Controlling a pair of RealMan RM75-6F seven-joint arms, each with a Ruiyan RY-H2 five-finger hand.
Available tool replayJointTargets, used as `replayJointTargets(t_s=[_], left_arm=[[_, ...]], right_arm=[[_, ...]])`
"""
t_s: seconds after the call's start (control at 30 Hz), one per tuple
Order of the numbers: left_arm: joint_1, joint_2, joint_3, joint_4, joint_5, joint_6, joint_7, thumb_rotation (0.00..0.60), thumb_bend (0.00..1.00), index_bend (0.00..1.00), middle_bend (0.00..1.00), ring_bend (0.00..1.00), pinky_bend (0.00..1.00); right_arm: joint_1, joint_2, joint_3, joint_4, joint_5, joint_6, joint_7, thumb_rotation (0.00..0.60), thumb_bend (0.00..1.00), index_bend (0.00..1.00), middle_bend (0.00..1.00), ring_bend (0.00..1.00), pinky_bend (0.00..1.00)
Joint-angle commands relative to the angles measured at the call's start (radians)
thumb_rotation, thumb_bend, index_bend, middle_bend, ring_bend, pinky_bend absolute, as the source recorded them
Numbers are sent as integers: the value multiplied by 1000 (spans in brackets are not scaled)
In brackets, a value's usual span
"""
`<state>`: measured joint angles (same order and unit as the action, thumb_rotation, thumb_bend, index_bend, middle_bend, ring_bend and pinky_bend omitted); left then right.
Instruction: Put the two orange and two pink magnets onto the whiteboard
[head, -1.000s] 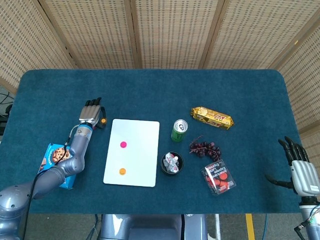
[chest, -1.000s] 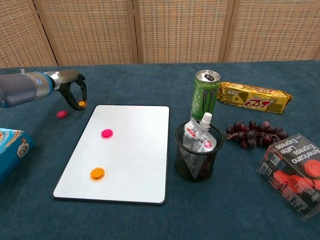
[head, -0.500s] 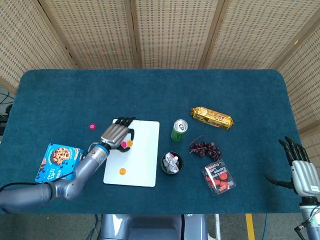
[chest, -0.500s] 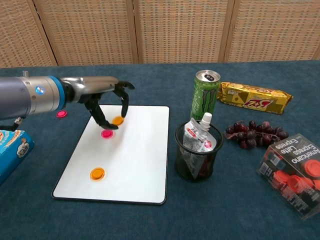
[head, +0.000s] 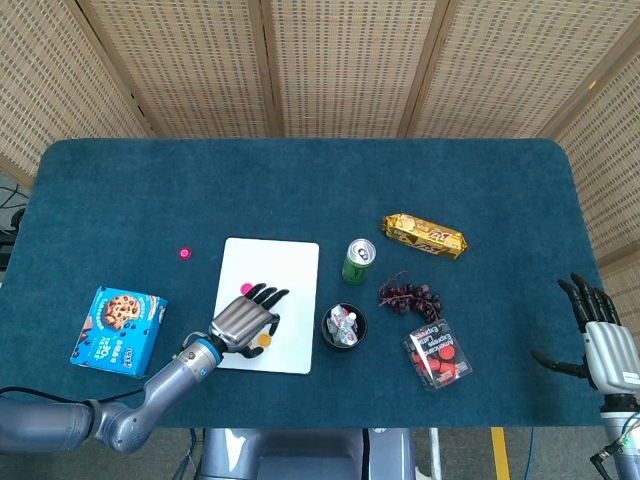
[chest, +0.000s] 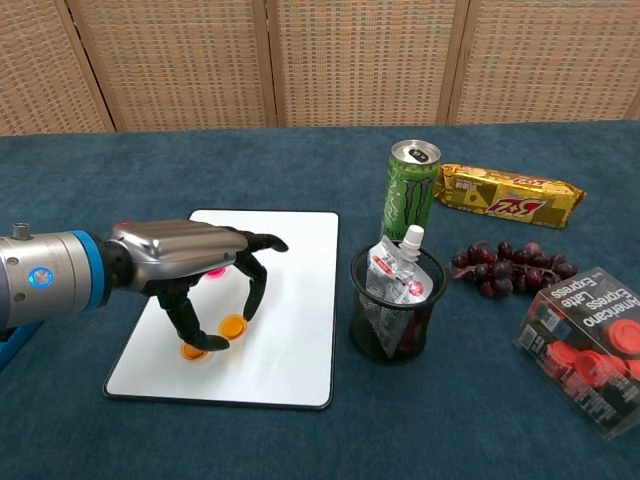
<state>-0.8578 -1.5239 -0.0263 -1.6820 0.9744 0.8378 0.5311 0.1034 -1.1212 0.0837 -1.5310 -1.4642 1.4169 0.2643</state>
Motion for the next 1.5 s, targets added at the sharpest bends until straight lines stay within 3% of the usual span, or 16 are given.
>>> replayJointTargets(t_s=[0.03,0.67,0.8,1.13,1.5], left_arm=[[-3,-8,7,5,-4,0,6,600,311,576,0,0,0],[-10,-49,28,33,-20,16,28,600,299,572,0,0,0],[-11,-58,28,42,-24,21,31,600,288,497,0,0,0],[-15,-64,23,49,-32,22,26,600,284,472,0,0,0],[-14,-46,7,45,-10,21,-16,600,236,343,0,0,0]], right_arm=[[0,0,0,0,0,0,0,600,150,0,0,0,0],[0,1,0,-1,1,-1,2,600,154,0,0,0,0],[0,2,0,0,1,-1,4,600,154,0,0,0,0],[-1,1,1,1,2,0,5,600,156,0,0,0,0],[-1,1,0,2,0,1,2,600,156,0,0,0,0]])
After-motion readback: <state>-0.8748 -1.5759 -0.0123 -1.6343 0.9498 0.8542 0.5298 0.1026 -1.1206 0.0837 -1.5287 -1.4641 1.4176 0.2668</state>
